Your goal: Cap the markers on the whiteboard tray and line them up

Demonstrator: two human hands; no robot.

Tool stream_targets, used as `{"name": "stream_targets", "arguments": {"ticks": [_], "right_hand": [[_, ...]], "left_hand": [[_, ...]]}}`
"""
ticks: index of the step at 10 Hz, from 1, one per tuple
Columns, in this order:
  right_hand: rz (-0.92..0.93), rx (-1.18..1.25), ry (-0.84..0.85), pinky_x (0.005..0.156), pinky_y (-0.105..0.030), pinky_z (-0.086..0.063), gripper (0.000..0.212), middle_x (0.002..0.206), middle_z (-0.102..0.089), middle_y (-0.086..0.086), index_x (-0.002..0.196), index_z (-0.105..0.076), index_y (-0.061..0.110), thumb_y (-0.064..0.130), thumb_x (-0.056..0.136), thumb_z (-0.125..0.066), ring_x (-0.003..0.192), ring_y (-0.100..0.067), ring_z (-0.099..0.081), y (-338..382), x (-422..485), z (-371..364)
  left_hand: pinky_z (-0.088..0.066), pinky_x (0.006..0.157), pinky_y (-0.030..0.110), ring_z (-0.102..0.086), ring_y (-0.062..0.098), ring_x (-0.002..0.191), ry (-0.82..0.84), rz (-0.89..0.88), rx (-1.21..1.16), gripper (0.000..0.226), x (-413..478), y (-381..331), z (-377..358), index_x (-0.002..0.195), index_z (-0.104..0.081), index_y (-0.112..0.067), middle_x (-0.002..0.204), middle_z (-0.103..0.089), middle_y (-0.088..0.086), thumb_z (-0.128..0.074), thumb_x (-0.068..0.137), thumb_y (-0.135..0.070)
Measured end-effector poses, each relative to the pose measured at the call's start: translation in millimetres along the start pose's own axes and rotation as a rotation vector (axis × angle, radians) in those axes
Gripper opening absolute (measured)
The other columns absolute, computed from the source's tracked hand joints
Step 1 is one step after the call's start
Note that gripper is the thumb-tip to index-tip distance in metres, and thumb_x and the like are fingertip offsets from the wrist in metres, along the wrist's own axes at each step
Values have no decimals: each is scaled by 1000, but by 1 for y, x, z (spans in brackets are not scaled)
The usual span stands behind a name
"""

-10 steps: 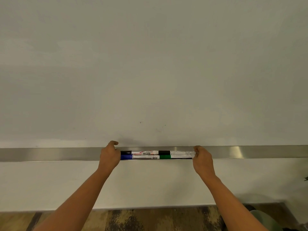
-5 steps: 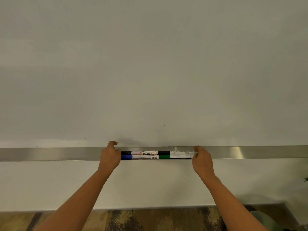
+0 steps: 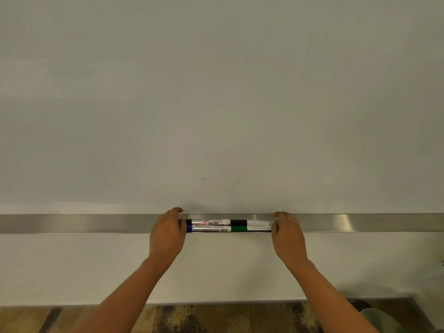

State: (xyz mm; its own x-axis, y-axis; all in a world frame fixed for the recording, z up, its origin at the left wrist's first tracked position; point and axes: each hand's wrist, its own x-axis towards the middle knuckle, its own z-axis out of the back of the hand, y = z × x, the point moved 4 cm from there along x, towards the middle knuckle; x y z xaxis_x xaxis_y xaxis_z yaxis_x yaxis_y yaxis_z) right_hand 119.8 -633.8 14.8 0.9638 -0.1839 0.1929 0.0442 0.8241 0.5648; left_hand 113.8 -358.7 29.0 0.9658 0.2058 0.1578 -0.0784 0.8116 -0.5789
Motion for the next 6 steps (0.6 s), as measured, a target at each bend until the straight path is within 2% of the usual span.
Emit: {"name": "stream_targets", "arguments": {"ticks": [1,2,3,4,5,6], "right_hand": [[89,-96,30,101,-41,-39,32,126,-55,-19,122,-49,1,13,93,-45,117,-32,-48,7,-5,-8],[143,-209,112,115,-41,-20,44,146,-37,-11,135,-34,11,30,96,-39,135,-25,-31,12,-11,-22],[164,-255,151,118,-41,-10,49,153,-24,-6,140,-23,17,38,96,-32,142,-20,-18,12,-15,-32],[176,-296,173,118,-43,-2,57,155,-17,-4,142,-16,21,50,94,-18,144,-20,-10,13,-21,-38],[207,-295,159,116,-43,2,79,155,-15,-4,142,-13,21,64,80,11,144,-21,-8,20,-23,-39],[257,-289,149,115,-46,4,86,156,-12,-4,142,-11,23,67,72,16,144,-21,-5,38,-26,-39]], "left_hand": [[-41,99,42,-49,30,120,16,-122,60,36,-9,-6,-11,125,-49,-7,130,-55,16,-46,91,-18],[-19,116,37,-24,20,141,138,-221,191,52,-19,-11,-31,139,-31,-13,151,-31,7,-26,95,-40],[-10,119,35,-13,18,144,193,-258,265,84,-23,-11,-38,142,-19,-15,155,-20,4,10,79,-61],[-3,118,33,-4,17,145,246,-268,321,118,-27,-7,-44,144,-9,-17,157,-9,3,38,50,-71],[2,117,33,2,19,144,217,-283,294,113,-28,-7,-41,144,-5,-18,157,-4,4,36,53,-71],[7,115,32,14,18,141,125,-309,294,89,-22,-14,-24,143,0,-21,156,1,2,22,69,-66]]}}
